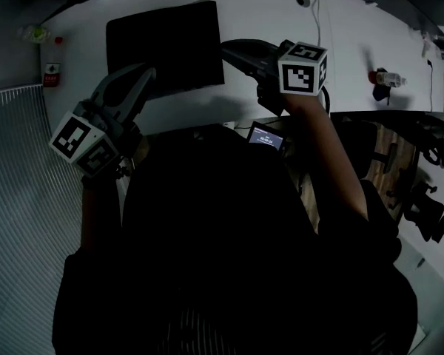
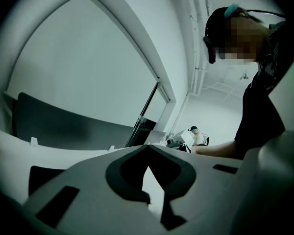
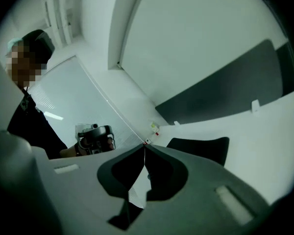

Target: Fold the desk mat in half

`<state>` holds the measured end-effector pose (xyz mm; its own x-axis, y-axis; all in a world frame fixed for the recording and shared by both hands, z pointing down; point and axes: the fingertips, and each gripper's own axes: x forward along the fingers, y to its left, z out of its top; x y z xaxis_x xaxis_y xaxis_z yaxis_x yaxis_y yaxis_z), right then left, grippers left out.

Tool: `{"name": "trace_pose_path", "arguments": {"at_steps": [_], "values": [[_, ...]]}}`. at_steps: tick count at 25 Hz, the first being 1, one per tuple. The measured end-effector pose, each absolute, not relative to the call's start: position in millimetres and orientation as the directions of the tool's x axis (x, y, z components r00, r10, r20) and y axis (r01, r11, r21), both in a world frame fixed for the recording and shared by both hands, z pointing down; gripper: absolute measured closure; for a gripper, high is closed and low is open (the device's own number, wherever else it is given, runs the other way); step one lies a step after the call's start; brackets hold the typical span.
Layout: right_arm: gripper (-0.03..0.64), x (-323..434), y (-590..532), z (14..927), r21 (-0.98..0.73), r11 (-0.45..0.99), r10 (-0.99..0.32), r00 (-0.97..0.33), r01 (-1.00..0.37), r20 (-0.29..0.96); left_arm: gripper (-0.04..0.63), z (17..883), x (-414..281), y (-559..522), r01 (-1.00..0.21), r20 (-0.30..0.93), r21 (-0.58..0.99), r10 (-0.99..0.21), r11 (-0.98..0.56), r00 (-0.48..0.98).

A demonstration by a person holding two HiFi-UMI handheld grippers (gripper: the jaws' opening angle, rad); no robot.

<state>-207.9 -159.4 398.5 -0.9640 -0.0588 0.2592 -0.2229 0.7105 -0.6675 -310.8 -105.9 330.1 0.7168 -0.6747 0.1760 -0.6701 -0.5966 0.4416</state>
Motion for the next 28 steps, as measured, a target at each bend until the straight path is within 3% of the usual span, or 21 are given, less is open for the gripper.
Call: {"name": "trace_pose_path", "arguments": {"at_steps": [8,14,28], "values": [[0.615,-104,-119,343,-0.42,0.856,-0.202,-0.943,-0.301,0.263,0.589,302,-188,-98,-0.61,0.146,0.386,-0.607,-0.692,0.781],[0.615,-54,-101,324,-0.382,0.875,-0.236,-0.951,-0.297,0.198,0.589,293,-122,-86,-0.578,0.14,0.348,-0.569,-0.738,0.81],[0.615,-16,-100,307,-0.358,0.901,-0.215,-0.968,-0.246,0.127,0.589,287,-82,-85,-0.607,0.144,0.294,-0.594,-0.738,0.792]]}}
